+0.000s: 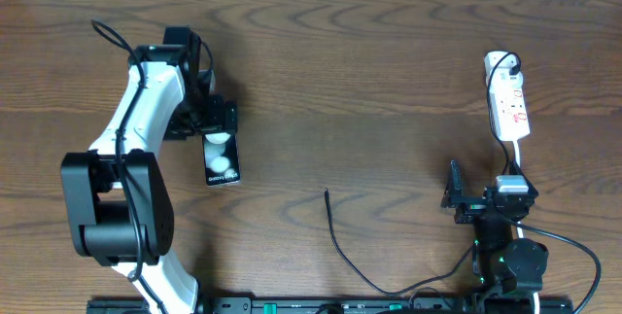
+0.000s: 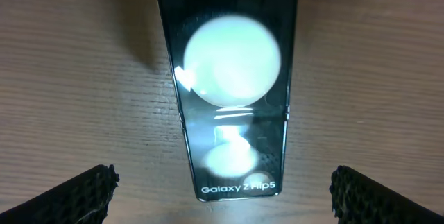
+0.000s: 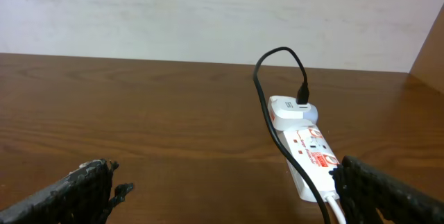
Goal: Plug charger to phone and switch on socket
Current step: 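Lower the open left gripper down over the phone's top end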
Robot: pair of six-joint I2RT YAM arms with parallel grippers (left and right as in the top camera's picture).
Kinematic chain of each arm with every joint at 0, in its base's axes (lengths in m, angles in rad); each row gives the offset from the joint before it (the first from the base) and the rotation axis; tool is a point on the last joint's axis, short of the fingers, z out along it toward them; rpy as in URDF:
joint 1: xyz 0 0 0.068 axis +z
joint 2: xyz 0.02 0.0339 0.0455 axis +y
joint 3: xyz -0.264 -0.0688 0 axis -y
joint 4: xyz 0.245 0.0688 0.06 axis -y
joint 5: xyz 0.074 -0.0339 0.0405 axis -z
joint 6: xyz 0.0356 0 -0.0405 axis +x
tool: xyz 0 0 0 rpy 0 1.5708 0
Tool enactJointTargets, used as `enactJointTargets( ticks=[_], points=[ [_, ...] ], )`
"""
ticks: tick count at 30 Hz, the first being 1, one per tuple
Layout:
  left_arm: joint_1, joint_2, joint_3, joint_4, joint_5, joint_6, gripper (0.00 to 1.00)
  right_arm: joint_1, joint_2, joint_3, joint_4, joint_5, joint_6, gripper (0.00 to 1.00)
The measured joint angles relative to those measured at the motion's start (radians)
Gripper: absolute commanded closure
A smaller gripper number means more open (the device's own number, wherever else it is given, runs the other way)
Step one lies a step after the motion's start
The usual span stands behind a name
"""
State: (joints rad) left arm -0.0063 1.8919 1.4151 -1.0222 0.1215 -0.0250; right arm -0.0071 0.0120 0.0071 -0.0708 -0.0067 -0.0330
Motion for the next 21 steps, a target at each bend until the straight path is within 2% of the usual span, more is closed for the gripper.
enactJointTargets(
  ticks=[21],
  points=[
    [0.000,0.000,-0.158,0.214,0.001,-0.014,0.00,0.000,0.000,0.000,0.000,0.000,0.000,0.01]
  ],
)
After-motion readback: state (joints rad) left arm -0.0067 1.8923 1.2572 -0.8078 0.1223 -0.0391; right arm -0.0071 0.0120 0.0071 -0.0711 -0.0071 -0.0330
